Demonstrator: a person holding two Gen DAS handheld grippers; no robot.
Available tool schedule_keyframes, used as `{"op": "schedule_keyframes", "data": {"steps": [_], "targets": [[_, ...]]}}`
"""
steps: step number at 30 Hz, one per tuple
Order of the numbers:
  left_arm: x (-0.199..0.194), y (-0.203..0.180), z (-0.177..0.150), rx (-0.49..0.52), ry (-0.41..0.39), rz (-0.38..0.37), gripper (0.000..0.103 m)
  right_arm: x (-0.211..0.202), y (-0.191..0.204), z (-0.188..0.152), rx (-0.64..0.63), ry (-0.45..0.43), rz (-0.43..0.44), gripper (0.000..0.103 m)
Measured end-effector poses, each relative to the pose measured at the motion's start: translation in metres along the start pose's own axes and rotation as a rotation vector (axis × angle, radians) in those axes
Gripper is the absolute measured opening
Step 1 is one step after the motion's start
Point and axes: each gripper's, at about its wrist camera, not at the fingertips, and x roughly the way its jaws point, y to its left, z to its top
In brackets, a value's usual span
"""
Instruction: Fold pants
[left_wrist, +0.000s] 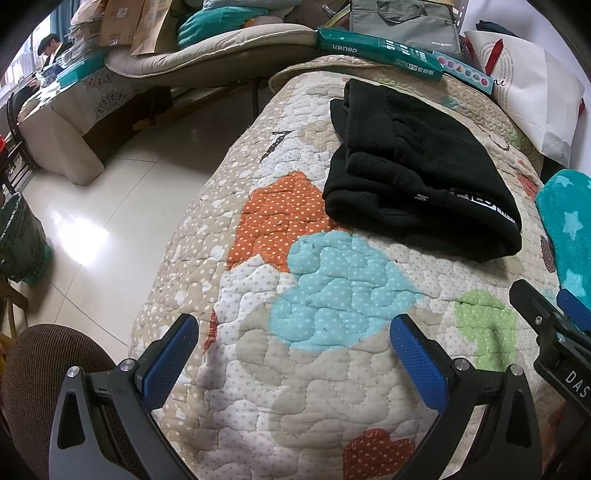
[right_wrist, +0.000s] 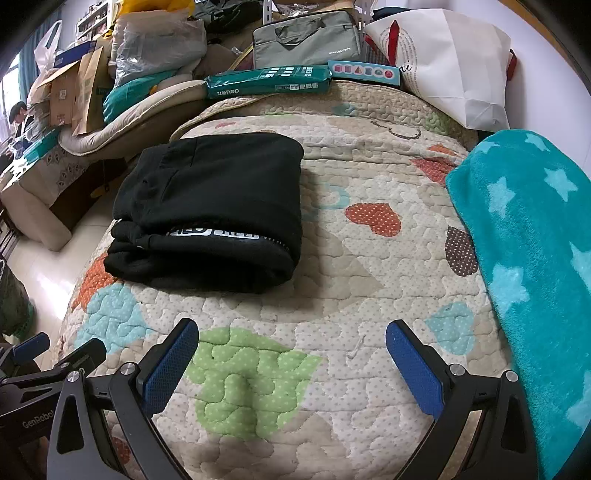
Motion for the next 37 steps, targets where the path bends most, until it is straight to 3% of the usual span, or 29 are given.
{"op": "schedule_keyframes", "data": {"steps": [37], "targets": [[-0.0024, -0.0004, -0.0010, 0.026, -0.019, 0.022, 0.103, -0.0015, 0.0065, 0.0000, -0.022, 0.007, 0.030, 0.103]]}}
